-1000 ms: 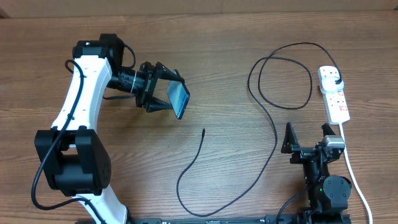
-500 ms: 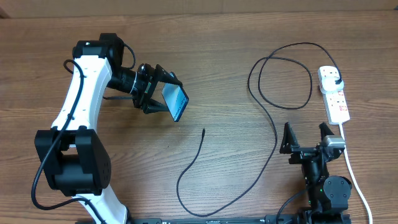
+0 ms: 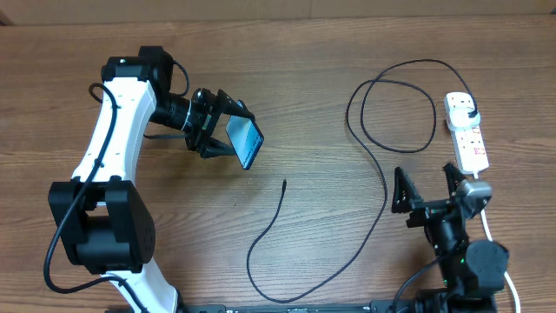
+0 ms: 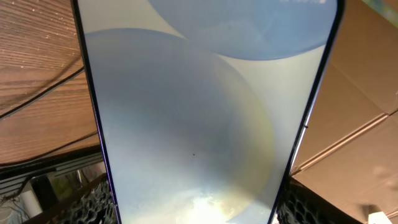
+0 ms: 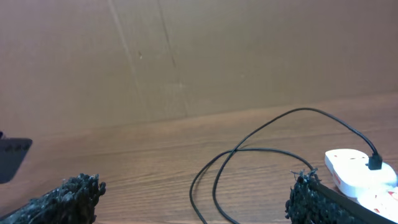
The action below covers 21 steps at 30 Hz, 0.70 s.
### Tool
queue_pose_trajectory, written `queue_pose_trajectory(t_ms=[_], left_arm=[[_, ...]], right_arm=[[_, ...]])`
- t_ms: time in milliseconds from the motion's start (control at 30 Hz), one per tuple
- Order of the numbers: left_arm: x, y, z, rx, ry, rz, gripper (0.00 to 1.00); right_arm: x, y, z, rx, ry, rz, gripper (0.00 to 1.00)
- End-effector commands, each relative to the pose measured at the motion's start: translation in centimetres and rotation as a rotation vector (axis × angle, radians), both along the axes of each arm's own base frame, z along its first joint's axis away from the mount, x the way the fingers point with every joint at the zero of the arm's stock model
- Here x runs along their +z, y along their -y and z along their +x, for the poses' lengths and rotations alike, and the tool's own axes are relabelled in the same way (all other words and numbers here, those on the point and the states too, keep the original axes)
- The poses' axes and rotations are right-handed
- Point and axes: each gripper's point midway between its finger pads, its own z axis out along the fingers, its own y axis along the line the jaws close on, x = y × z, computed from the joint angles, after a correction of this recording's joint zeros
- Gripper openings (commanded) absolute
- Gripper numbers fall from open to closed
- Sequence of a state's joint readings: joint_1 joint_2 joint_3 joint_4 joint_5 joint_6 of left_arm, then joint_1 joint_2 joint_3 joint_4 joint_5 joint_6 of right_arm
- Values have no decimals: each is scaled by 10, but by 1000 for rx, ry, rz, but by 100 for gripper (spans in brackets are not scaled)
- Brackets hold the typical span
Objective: Plug charger to phone and switch on socket
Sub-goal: 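Raise the right arm and swing its gripper toward the phone, then close the right gripper on the phone's free end beside the left gripper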
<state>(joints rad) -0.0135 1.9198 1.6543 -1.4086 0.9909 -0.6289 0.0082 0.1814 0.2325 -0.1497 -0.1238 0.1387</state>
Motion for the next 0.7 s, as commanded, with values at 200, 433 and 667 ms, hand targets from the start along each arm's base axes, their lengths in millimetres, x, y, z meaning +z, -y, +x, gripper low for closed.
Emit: queue_pose_trajectory(t_ms=[200,433,667], left_arm=[[18,3,-1,18,18,-36,4],[18,3,-1,30,1,-34,4],[11,-1,0,102,-105,20,4]], right_arm=[[45,-23,35,129,-199,27,100],[54,-59,59,345,-442,116,100],[67,-105,76,596,-683,445,100]])
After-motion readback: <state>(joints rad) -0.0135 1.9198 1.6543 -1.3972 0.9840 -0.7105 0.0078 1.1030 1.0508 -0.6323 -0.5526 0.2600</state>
